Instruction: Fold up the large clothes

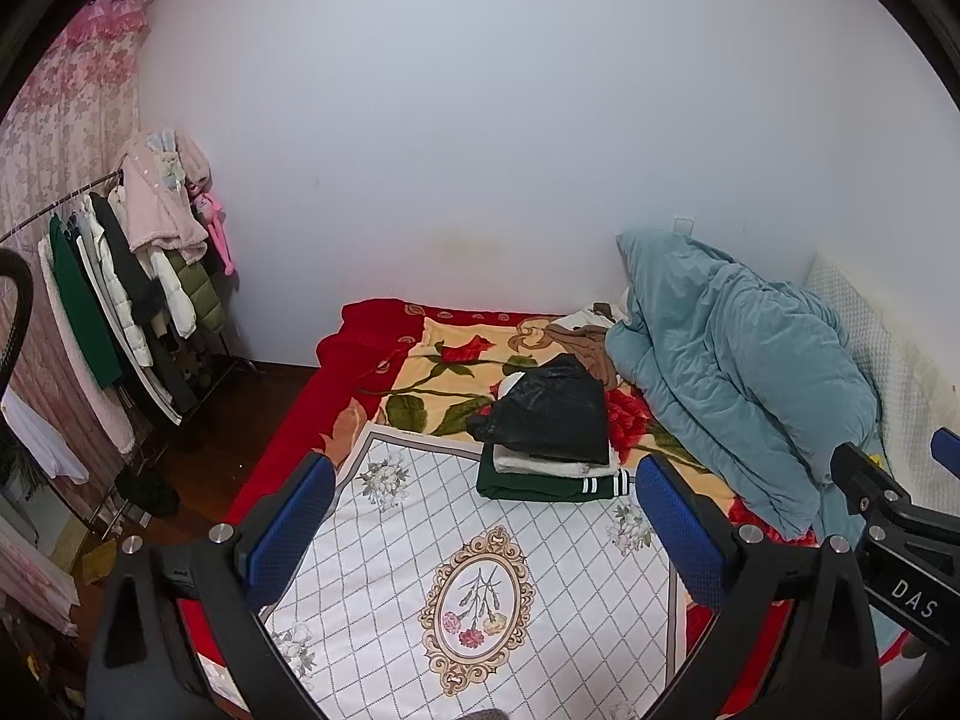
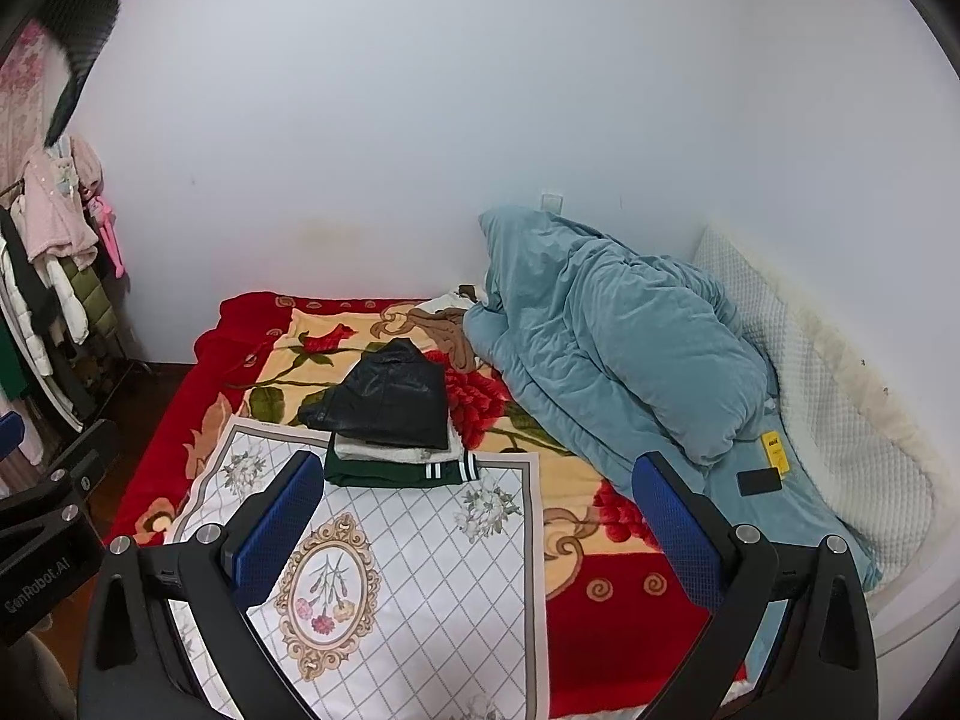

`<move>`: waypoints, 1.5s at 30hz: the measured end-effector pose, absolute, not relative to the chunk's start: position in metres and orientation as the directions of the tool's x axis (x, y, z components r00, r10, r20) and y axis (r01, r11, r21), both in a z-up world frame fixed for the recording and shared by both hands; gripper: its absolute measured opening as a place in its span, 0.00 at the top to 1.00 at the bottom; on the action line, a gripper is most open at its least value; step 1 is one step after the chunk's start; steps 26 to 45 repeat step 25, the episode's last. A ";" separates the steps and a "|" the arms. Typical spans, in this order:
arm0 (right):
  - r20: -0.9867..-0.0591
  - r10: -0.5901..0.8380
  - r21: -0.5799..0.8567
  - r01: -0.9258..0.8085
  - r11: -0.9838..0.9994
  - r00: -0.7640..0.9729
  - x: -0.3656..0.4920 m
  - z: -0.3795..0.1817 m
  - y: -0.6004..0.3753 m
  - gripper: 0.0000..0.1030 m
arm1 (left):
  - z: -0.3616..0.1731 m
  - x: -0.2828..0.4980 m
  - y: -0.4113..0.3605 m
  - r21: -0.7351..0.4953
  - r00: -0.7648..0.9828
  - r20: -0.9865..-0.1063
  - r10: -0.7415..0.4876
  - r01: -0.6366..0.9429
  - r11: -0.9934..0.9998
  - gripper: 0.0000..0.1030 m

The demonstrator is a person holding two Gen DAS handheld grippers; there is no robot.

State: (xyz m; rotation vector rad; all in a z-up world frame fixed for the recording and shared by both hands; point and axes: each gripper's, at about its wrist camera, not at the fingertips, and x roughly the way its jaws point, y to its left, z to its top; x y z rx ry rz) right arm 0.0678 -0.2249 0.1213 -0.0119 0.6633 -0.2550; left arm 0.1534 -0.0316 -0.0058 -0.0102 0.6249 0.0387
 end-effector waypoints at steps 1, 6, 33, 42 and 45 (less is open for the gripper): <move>-0.606 -0.238 -0.091 0.231 0.969 0.759 0.069 0.122 -0.225 0.00 | -0.006 0.153 -0.032 0.002 0.811 -0.584 0.034 -0.041 0.999 0.01; -0.606 -0.238 -0.091 0.231 0.969 0.759 0.068 0.122 -0.225 0.00 | -0.006 0.153 -0.034 0.007 0.813 -0.581 0.037 -0.041 0.999 0.01; -0.610 -0.244 -0.086 0.243 0.966 0.754 0.060 0.121 -0.225 0.00 | -0.008 0.149 -0.033 0.009 0.816 -0.577 0.038 -0.040 0.999 0.01; -0.610 -0.244 -0.086 0.243 0.966 0.754 0.060 0.121 -0.225 0.00 | -0.008 0.149 -0.033 0.009 0.816 -0.577 0.038 -0.040 0.999 0.01; -0.610 -0.244 -0.086 0.243 0.966 0.754 0.060 0.121 -0.225 0.00 | -0.008 0.149 -0.033 0.009 0.816 -0.577 0.038 -0.040 0.999 0.01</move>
